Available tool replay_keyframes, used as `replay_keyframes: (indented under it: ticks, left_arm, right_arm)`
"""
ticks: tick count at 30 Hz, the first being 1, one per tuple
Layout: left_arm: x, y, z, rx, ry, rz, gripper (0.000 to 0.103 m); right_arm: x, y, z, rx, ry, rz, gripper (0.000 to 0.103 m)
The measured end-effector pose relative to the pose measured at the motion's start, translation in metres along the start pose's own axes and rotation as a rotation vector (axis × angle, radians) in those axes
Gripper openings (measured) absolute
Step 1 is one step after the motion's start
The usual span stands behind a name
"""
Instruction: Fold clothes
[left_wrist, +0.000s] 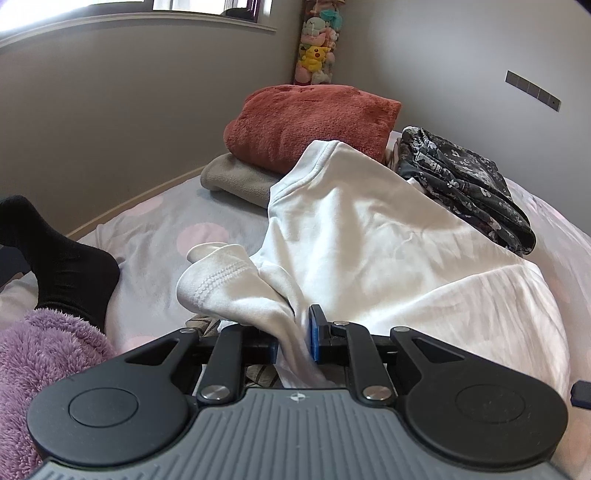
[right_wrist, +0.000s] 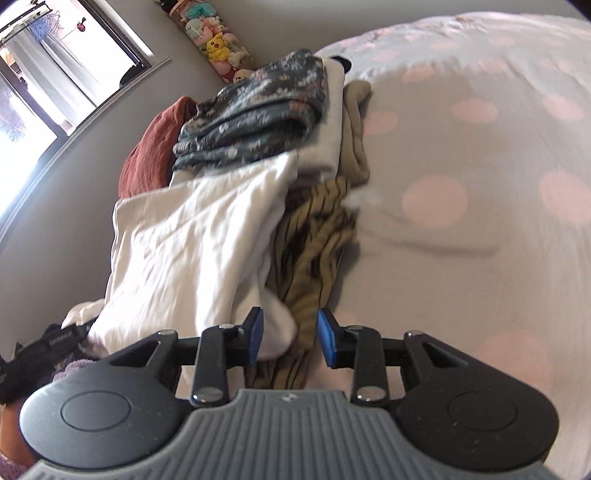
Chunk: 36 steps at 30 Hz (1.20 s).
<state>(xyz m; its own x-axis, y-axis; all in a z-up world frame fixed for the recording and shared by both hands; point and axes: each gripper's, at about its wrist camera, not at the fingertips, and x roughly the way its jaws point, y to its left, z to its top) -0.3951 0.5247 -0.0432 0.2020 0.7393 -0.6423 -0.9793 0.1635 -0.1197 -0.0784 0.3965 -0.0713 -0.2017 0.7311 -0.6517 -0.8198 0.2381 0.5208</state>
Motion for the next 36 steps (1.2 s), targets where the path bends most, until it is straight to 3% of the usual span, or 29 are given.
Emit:
replay_keyframes:
  ticks: [6,24,33,36]
  left_arm:
    - [0.001,0.000,0.000,0.012,0.001,-0.006,0.013]
    - [0.005,0.000,0.001,0.020,0.012,-0.008,0.013]
    - [0.005,0.000,0.001,0.021,0.015,-0.012,0.013]
    - [0.002,0.000,0.001,0.026,0.012,-0.012,0.013]
  right_arm:
    - [0.007,0.009,-0.024,0.048,0.012,0.041,0.036]
    - [-0.002,-0.016,-0.044,0.231,-0.017,0.201,0.037]
    - [-0.010,-0.020,-0.037,0.215,-0.046,0.183,0.033]
    - [-0.011,-0.017,-0.040,0.225,-0.026,0.235,0.033]
